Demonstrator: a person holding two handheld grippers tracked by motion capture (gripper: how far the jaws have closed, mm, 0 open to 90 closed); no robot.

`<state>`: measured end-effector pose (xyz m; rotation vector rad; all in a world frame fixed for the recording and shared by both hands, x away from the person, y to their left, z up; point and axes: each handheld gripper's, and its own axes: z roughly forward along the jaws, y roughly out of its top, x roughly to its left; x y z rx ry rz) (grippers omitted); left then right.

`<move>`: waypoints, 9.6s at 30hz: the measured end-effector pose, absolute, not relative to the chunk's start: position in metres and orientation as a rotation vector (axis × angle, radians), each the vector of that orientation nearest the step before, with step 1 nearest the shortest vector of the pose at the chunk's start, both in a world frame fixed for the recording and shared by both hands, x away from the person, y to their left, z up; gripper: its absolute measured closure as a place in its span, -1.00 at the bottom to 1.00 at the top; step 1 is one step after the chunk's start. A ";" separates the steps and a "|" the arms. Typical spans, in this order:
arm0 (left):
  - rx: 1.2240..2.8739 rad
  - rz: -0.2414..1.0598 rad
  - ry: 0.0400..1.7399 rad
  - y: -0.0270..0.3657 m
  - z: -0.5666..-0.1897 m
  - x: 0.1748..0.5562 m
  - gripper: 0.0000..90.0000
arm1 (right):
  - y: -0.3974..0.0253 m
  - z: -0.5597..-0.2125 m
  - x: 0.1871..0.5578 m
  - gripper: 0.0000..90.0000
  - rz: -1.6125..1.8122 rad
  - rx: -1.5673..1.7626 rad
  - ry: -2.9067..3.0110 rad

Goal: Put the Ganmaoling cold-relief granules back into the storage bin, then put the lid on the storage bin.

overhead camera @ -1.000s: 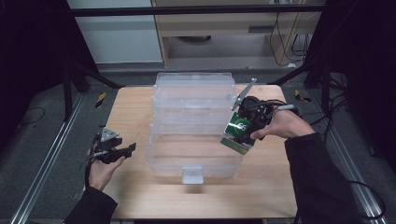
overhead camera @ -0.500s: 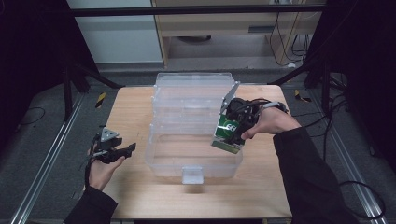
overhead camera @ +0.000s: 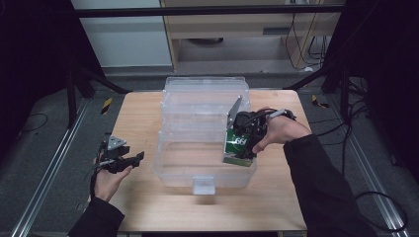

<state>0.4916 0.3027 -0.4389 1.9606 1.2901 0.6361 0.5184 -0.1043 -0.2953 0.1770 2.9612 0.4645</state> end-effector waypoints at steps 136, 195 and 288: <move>1.927 0.648 1.268 0.304 -0.429 0.488 -0.20 | -0.050 -0.388 0.480 0.01 0.616 0.264 3.036; 2.155 0.589 0.585 0.245 -0.307 0.545 -0.18 | -0.044 -0.407 0.489 0.39 0.543 0.260 3.156; 2.803 0.539 -0.078 0.127 -0.296 0.616 0.93 | -0.047 -0.409 0.489 0.40 0.587 0.242 3.147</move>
